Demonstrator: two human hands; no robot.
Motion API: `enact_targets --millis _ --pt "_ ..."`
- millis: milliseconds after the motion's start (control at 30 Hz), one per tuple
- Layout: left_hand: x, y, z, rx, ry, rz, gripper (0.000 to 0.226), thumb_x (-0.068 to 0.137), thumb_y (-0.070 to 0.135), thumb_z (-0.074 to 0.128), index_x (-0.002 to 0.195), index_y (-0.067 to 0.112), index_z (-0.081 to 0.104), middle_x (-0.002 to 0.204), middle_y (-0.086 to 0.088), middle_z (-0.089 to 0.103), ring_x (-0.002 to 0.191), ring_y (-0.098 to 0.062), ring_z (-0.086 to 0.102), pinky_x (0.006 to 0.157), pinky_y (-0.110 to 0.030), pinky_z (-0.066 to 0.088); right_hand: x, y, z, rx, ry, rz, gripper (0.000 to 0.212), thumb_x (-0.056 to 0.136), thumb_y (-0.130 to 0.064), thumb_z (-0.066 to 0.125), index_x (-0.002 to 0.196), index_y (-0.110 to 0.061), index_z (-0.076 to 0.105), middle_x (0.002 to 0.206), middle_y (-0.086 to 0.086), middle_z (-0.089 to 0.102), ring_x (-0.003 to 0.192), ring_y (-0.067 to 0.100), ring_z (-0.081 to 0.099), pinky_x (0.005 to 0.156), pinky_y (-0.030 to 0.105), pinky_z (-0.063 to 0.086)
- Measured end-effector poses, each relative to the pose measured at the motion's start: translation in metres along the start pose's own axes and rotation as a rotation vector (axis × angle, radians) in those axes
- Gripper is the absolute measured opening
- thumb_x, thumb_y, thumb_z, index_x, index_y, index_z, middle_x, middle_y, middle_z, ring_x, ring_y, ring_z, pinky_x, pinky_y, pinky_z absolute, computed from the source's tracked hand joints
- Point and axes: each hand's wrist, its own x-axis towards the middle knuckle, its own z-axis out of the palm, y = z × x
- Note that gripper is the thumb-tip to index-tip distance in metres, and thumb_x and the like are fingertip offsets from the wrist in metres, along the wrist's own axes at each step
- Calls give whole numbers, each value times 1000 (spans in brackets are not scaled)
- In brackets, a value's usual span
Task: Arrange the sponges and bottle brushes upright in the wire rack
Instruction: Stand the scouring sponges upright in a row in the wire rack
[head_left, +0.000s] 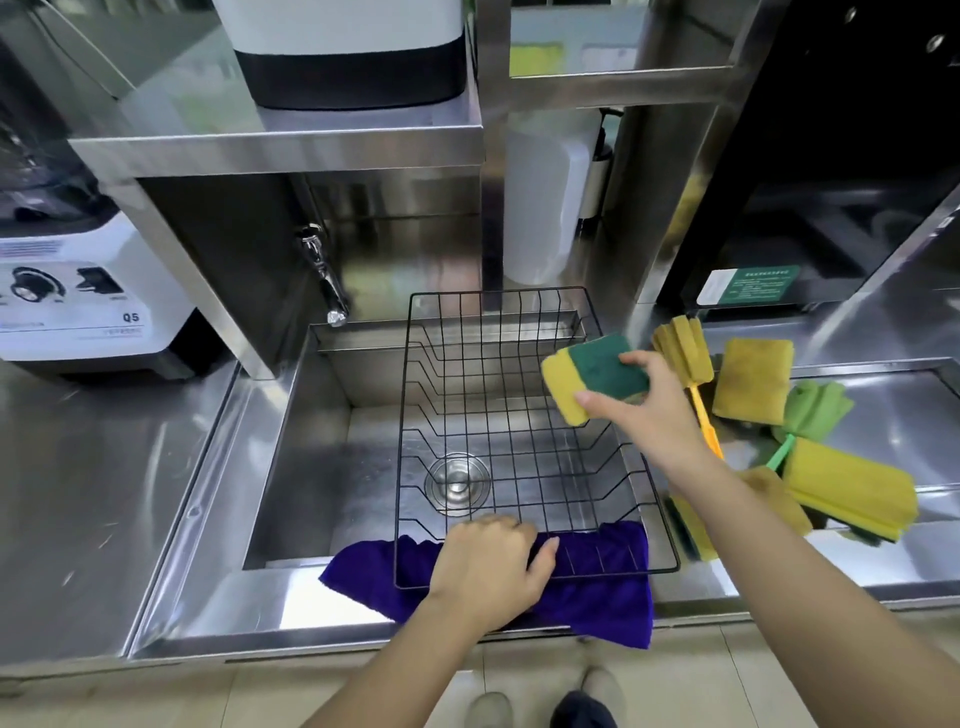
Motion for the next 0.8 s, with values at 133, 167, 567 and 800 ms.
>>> enact_targets --millis 133,167,567,800 --pt "0 -1 3 -11 16 2 42 83 44 39 52 19 53 46 5 53 40 -16 50 41 -21 24 -12 1 31 -123 -199 45 91 67 -39 79 140 -27 26 137 8 33 129 23 34 105 37 33" --pt "-1 -1 4 -14 18 3 42 83 43 39 52 19 53 46 4 53 41 -17 50 41 -22 24 -15 2 38 -165 -240 63 95 67 -39 79 142 -29 21 137 9 31 129 24 31 104 36 32" --pt "-1 -2 6 -29 44 31 45 86 43 34 75 13 66 59 -2 62 53 -22 58 45 -27 34 -10 21 65 -708 -556 165 88 61 -45 81 132 -29 32 128 14 39 121 32 41 98 41 42" --pt "1 0 4 -21 51 15 41 82 42 39 55 17 56 50 1 56 46 -19 53 43 -21 28 9 13 48 -224 -551 174 23 81 -7 68 83 -17 48 81 3 57 80 21 57 59 29 47"
